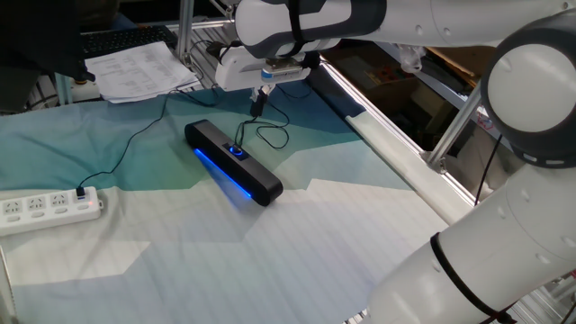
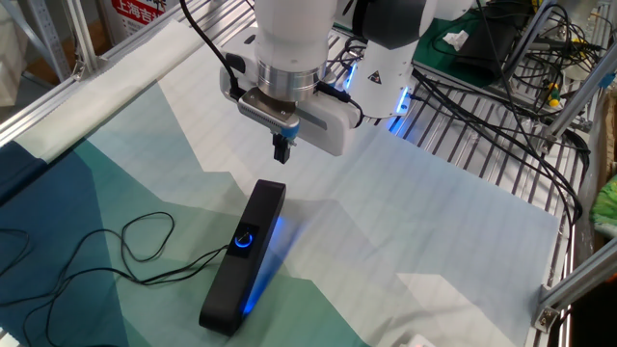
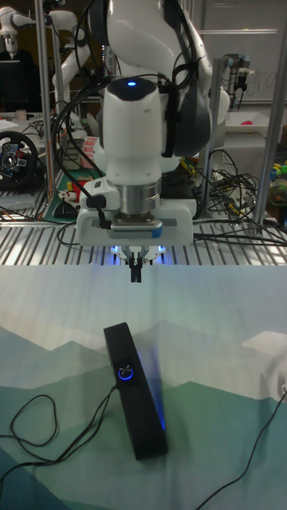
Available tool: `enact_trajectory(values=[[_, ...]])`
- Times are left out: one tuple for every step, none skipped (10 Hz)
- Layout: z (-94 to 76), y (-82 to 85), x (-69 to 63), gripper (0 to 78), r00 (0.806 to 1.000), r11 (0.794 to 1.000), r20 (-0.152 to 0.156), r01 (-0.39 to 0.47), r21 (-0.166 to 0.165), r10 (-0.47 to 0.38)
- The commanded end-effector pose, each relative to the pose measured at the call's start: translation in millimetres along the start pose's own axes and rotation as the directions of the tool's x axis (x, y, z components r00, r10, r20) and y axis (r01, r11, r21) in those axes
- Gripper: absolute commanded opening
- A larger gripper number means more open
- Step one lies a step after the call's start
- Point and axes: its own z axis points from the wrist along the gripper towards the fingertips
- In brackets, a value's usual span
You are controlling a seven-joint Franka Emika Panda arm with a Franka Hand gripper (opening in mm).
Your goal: Turn the knob to decrease the volume of the speaker
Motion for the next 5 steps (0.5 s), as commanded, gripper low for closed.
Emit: enact_trajectory(values=[[0.0,0.0,0.0,0.0,0.976,0.982,-0.11,-0.19,0.008,0.19],[0.0,0.0,0.0,0.0,0.976,0.982,-0.111,-0.187,0.016,0.188],[-0.1,0.1,0.0,0.0,0.974,0.982,-0.124,-0.189,0.019,0.19],[-0.1,0.1,0.0,0.0,0.974,0.982,-0.125,-0.189,0.019,0.19],[-0.3,0.1,0.1,0.0,0.974,0.982,-0.125,-0.186,0.019,0.187]])
